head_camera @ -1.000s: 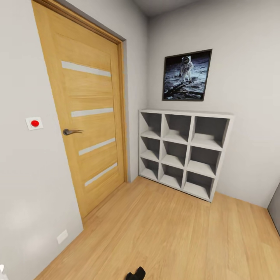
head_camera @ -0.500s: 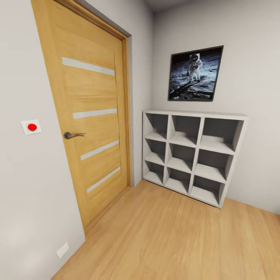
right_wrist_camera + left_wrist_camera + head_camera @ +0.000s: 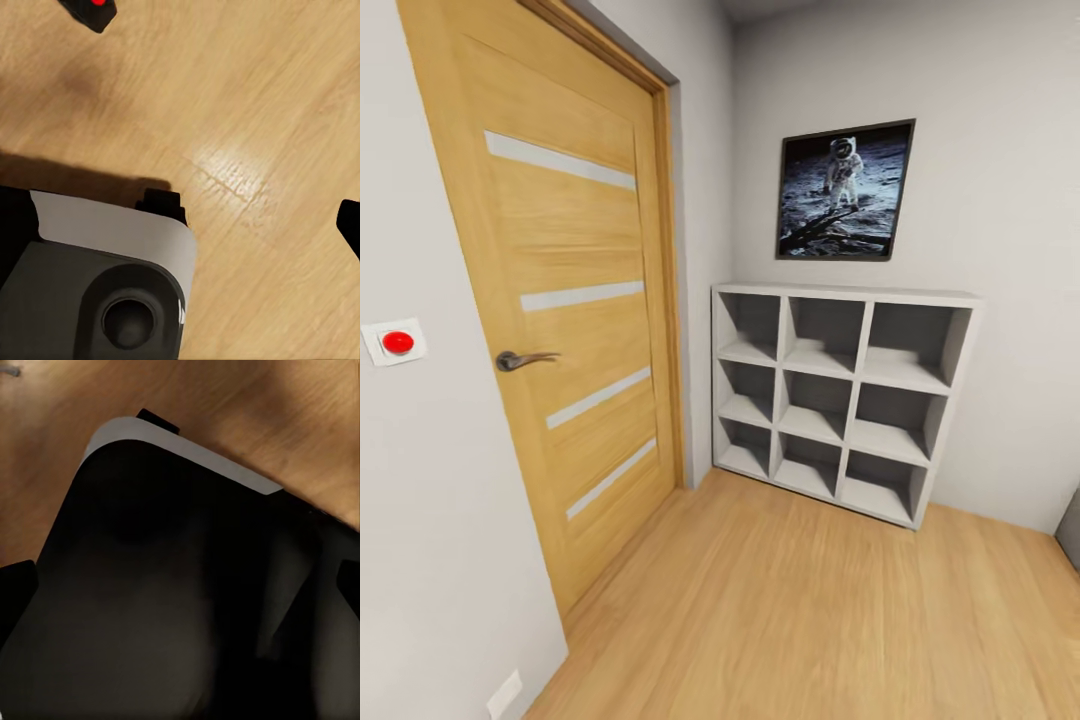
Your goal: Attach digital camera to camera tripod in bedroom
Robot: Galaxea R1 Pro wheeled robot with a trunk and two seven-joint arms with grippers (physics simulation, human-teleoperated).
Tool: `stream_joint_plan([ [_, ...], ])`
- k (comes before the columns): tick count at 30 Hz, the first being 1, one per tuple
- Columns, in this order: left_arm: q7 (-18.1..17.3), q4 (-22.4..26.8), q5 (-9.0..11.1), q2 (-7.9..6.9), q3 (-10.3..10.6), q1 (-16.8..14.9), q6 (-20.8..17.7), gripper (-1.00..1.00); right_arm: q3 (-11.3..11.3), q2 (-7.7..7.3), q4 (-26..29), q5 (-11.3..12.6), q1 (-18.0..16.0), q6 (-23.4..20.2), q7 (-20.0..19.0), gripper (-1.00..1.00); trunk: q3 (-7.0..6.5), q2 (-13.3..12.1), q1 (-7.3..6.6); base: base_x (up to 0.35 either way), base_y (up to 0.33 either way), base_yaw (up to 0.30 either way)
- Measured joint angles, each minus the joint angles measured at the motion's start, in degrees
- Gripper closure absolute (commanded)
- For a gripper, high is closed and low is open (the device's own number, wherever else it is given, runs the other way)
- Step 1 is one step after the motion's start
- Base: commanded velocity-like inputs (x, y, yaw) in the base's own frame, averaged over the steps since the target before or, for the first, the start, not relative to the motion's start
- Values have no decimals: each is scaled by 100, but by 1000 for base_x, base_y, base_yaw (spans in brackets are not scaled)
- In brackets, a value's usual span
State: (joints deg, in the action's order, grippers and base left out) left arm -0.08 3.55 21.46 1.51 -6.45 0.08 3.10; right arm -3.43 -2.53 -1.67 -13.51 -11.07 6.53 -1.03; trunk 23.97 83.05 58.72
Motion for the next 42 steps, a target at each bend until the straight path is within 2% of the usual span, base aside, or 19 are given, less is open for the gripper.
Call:
stream_joint_plan([
  [42, 0, 1, 8, -4, -22, 0, 1, -100, -5, 0, 0, 1, 0, -8, 0, -100, 0, 0, 1, 8, 11, -243],
])
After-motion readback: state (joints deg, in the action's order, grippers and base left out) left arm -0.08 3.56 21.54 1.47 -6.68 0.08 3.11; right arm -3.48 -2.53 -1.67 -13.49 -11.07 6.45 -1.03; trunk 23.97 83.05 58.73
